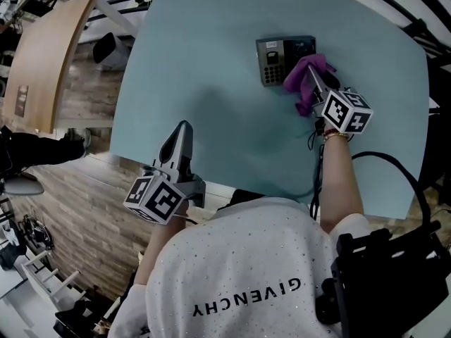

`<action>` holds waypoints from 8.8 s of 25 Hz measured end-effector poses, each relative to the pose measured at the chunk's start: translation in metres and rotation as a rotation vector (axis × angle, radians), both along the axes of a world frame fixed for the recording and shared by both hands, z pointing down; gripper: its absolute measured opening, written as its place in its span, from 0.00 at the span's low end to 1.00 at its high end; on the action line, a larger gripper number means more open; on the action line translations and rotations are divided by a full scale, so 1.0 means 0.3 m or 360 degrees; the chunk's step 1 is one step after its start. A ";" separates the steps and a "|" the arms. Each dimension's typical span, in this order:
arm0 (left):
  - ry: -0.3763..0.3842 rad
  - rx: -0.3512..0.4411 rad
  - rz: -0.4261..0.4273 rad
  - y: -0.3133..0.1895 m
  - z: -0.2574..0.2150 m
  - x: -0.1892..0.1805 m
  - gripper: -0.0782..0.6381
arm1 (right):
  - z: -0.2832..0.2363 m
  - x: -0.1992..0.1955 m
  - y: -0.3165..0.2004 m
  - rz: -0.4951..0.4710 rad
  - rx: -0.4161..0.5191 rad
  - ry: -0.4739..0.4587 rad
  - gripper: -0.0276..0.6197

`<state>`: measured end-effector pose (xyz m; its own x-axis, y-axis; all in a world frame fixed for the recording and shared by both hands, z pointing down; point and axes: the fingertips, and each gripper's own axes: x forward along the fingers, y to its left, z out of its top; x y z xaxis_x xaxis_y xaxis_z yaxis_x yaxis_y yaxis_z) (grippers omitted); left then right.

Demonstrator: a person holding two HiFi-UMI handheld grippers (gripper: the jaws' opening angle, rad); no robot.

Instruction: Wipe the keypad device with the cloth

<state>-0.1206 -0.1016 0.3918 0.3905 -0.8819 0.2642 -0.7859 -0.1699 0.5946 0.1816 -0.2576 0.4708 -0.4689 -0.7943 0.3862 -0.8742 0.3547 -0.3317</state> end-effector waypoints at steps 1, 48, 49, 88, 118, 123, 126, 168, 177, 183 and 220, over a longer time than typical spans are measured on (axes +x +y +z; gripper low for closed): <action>0.0002 0.0001 -0.0001 -0.001 -0.002 -0.001 0.11 | 0.001 0.007 -0.001 0.0007 0.0001 0.0009 0.16; 0.0150 0.0036 0.0062 -0.038 0.011 0.052 0.11 | 0.042 -0.130 0.063 -0.0354 0.0012 0.0429 0.16; 0.0149 0.0036 0.0062 -0.040 0.010 0.055 0.11 | 0.043 -0.123 0.062 -0.0345 0.0008 0.0417 0.16; 0.0152 0.0018 0.0058 -0.034 0.032 0.034 0.11 | 0.060 -0.420 0.148 -0.0629 0.0021 0.0181 0.16; 0.0135 0.0030 0.0170 -0.095 0.015 0.110 0.11 | 0.067 -0.024 0.061 -0.0087 -0.0118 -0.0051 0.16; 0.0134 0.0031 0.0179 -0.102 0.017 0.112 0.11 | 0.072 0.041 0.035 0.0015 -0.0131 -0.0072 0.16; 0.0134 0.0025 0.0174 -0.096 0.019 0.102 0.11 | 0.070 0.064 0.023 0.0077 -0.0138 -0.0117 0.16; 0.0118 0.0030 0.0127 -0.051 0.015 0.044 0.11 | 0.086 0.104 0.059 0.0162 -0.0200 -0.0244 0.16; 0.0108 0.0035 0.0096 -0.047 0.006 0.015 0.11 | -0.029 0.166 -0.061 0.0257 -0.0192 -0.0412 0.16; 0.0075 0.0019 0.0048 -0.005 -0.001 -0.005 0.11 | -0.182 0.152 -0.240 0.0182 -0.0044 -0.0619 0.16; 0.0125 0.0219 0.0051 0.245 -0.123 -0.175 0.11 | 0.157 0.108 0.181 0.0465 -0.0619 -0.0262 0.16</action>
